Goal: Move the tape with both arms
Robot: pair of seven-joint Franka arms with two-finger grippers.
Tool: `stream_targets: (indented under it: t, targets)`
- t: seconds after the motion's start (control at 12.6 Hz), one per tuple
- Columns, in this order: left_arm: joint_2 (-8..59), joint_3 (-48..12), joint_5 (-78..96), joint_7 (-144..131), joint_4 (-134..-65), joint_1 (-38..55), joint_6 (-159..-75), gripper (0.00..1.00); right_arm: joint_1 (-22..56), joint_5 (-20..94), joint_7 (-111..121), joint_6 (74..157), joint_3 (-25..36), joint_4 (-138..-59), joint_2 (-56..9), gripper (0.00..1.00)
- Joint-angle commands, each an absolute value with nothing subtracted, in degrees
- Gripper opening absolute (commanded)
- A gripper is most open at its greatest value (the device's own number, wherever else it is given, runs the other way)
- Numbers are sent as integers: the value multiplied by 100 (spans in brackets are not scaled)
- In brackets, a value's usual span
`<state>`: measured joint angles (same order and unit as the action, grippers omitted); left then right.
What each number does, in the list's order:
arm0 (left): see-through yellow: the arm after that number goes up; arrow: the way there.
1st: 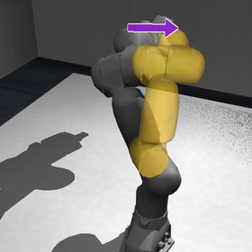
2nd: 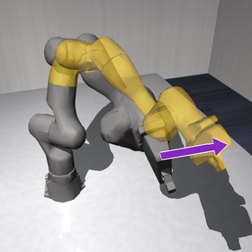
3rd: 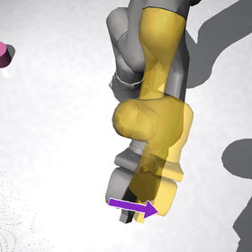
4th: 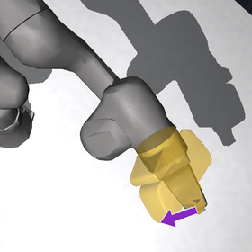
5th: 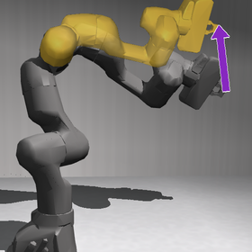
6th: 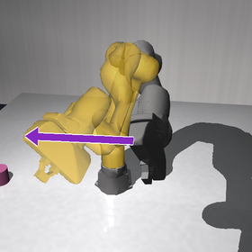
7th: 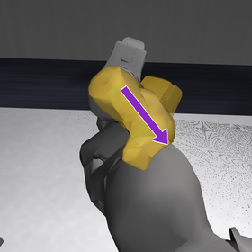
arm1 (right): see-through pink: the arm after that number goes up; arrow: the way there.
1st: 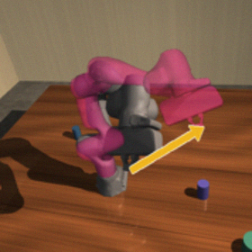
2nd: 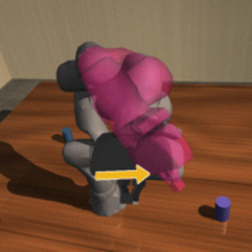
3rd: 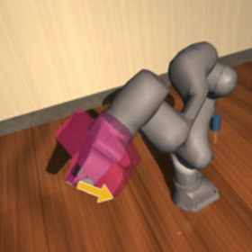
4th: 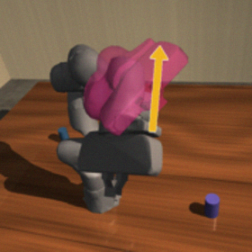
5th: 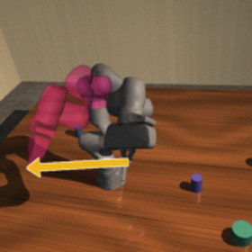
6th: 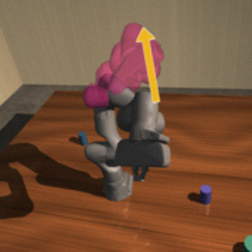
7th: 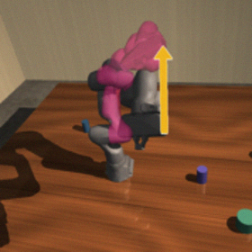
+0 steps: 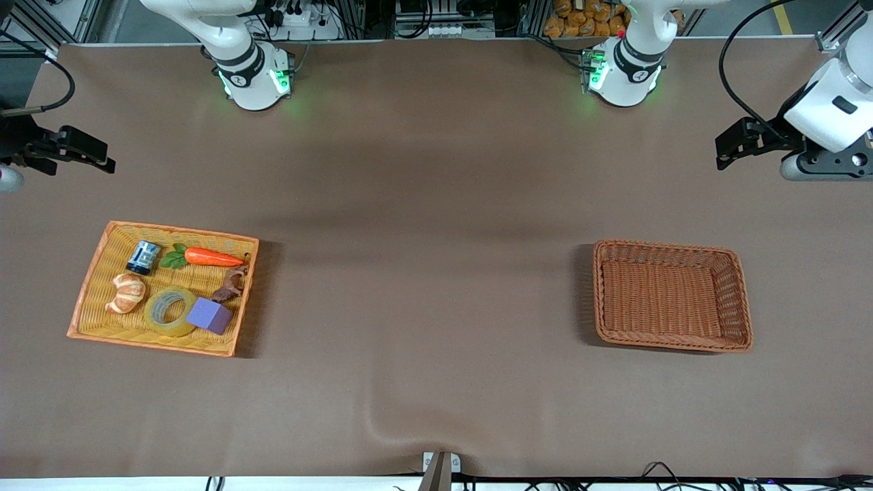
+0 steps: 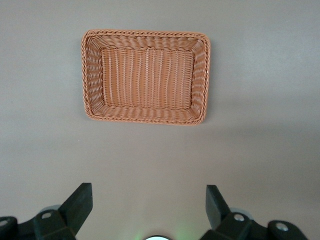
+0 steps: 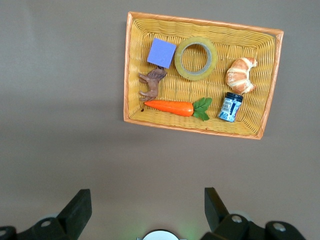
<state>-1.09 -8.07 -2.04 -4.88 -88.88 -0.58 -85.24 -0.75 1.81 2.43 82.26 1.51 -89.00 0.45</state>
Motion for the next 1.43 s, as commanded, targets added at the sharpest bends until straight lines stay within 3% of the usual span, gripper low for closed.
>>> stream_targets:
  t: [0.0, 1.03, 1.35]
  targets:
    - [-141, -826, -35, -422, -8815, -158, -8394, 100, -35, 220, 290, 8156, 202, -8921, 114, 100]
    - [-79, -826, -9, -343, -8859, -272, -8376, 100, -53, 202, 281, 8200, 193, -8886, 35, 100]
    - [-62, -826, -9, -351, -8877, -272, -8385, 100, -88, 229, 281, 8621, 193, -8886, -350, 100]
